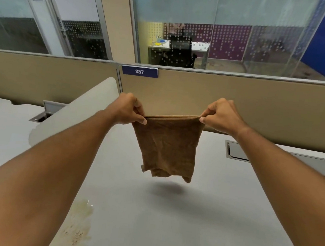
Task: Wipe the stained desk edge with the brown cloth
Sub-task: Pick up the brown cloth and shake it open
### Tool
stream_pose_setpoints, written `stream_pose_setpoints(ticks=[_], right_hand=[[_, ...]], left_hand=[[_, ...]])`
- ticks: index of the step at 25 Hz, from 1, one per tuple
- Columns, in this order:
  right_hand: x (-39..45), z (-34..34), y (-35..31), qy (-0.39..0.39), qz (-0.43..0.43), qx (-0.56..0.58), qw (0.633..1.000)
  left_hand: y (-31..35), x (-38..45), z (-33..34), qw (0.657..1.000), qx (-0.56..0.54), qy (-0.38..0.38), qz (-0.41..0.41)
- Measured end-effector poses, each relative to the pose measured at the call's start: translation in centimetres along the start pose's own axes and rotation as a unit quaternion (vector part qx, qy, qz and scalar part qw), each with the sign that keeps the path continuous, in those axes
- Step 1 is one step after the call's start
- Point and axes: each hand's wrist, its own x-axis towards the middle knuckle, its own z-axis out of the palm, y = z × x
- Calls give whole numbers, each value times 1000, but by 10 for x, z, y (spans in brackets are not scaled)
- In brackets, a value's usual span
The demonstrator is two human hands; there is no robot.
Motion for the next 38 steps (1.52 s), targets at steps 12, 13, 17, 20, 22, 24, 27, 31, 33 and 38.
stream_pose_setpoints(ticks=[12, 13, 17, 20, 22, 24, 27, 31, 33, 38], right_hand=[[4, 76, -123, -118, 17, -14, 993], [4, 86, -133, -116, 26, -24, 993], [5, 130, -170, -108, 44, -54, 992], [2, 160, -193, -88, 56, -68, 992], [-1, 175, -205, -67, 54, -80, 993], [-6, 189, -218, -51, 54, -88, 993], [-19, 206, -232, -42, 68, -95, 992], [-49, 228, -240, -57, 90, -104, 989], [-72, 240, -240, -66, 97, -107, 987], [-145, 271, -242, -109, 124, -90, 982]], left_hand=[[-113, -48, -73, 1000, 5, -11, 8], [-127, -49, -77, 1000, 5, -16, 14], [-182, -54, -84, 999, 4, -23, 32], [-216, -56, -88, 999, 4, -31, 37], [-232, -58, -89, 999, 6, -24, 42], [-246, -63, -90, 999, 10, -13, 44], [-264, -76, -89, 999, 14, 4, 43], [-279, -111, -69, 1000, 4, 3, 29], [-286, -136, -52, 1000, -6, 1, 15], [-302, -212, -12, 1000, -10, -23, -3]])
